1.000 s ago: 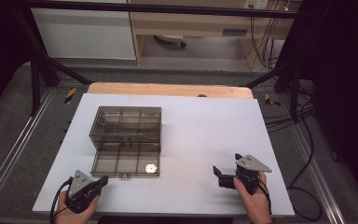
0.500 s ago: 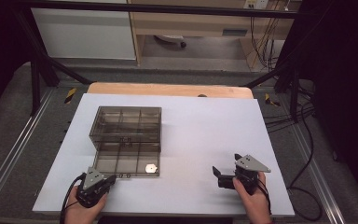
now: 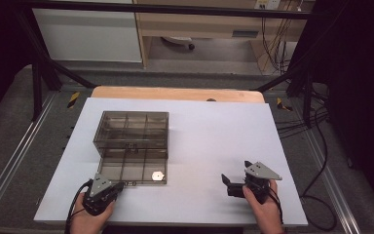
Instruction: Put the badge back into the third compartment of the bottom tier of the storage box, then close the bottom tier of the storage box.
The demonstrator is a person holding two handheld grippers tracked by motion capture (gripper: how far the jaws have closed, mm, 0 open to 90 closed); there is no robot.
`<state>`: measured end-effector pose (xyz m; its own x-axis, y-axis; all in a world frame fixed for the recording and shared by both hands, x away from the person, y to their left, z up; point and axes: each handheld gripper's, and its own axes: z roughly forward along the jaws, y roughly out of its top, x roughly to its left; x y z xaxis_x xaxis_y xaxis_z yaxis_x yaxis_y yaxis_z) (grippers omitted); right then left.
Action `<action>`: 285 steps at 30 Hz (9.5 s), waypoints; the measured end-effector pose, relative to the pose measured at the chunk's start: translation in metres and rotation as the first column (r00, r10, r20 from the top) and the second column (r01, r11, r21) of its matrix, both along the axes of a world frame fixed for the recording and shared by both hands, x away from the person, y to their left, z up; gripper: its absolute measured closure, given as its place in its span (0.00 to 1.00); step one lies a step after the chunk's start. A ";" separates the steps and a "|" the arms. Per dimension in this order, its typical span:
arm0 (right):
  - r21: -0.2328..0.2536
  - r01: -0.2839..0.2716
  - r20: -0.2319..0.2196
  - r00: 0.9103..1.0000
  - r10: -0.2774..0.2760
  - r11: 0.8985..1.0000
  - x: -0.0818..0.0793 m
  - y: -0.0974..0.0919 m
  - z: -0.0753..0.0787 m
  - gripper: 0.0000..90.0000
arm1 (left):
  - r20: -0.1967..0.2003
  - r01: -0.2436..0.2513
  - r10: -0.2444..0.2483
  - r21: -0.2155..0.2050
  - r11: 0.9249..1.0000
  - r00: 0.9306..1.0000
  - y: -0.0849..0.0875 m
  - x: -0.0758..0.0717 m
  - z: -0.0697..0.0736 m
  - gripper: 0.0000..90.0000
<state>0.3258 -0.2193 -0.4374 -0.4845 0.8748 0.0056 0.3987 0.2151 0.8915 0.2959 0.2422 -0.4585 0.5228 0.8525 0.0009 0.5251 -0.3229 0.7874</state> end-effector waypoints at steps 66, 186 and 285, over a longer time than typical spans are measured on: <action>-0.021 -0.015 -0.007 1.000 0.015 1.000 0.001 0.005 -0.004 0.03 | 0.011 -0.001 0.001 -0.007 1.000 1.000 -0.001 0.010 0.000 1.00; -0.031 -0.019 -0.012 1.000 0.019 0.999 0.000 0.004 -0.002 0.02 | -0.089 0.014 -0.014 0.002 1.000 0.996 -0.002 0.063 0.015 1.00; -0.035 -0.024 -0.034 0.999 0.023 0.999 0.002 0.005 -0.005 0.03 | -0.088 0.035 -0.031 0.049 0.998 0.996 -0.002 0.088 0.014 1.00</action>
